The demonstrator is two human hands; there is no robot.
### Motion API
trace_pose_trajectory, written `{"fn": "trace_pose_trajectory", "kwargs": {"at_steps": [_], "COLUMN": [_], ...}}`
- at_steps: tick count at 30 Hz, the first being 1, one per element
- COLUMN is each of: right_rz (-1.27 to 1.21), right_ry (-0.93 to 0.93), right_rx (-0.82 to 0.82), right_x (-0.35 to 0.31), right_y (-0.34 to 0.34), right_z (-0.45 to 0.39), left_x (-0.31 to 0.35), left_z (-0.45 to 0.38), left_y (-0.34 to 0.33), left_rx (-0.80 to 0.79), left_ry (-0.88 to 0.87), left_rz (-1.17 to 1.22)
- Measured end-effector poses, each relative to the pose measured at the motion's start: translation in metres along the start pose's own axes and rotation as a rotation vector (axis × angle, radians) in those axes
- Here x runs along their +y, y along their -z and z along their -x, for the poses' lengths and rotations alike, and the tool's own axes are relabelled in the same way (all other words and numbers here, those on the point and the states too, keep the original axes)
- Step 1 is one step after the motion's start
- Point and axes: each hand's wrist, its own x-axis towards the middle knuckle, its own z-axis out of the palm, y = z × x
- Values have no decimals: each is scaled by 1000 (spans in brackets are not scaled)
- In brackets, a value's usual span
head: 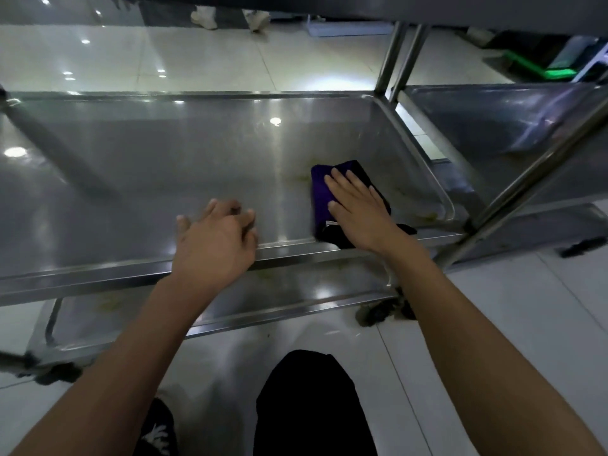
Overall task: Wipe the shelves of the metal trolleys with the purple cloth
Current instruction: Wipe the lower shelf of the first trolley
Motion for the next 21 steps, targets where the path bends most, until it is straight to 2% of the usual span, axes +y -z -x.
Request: {"fn": "trace_pose_trajectory", "kwargs": {"at_steps": [6, 10, 16, 21], "right_rz": [115, 159, 136, 66], "right_ry": [-248, -349, -363, -232], "right_rx": [26, 13, -26, -50], "right_x": [86, 114, 103, 42], "right_y": [32, 39, 34, 13], "right_z": [26, 37, 31, 2], "left_x": [3, 2, -3, -5], "left_z": [1, 4, 7, 9], "left_y": [3, 0, -2, 4], "left_rx": [12, 15, 20, 38], "left_ry": [18, -4, -36, -59], "left_rz": [-24, -24, -38, -33]}}
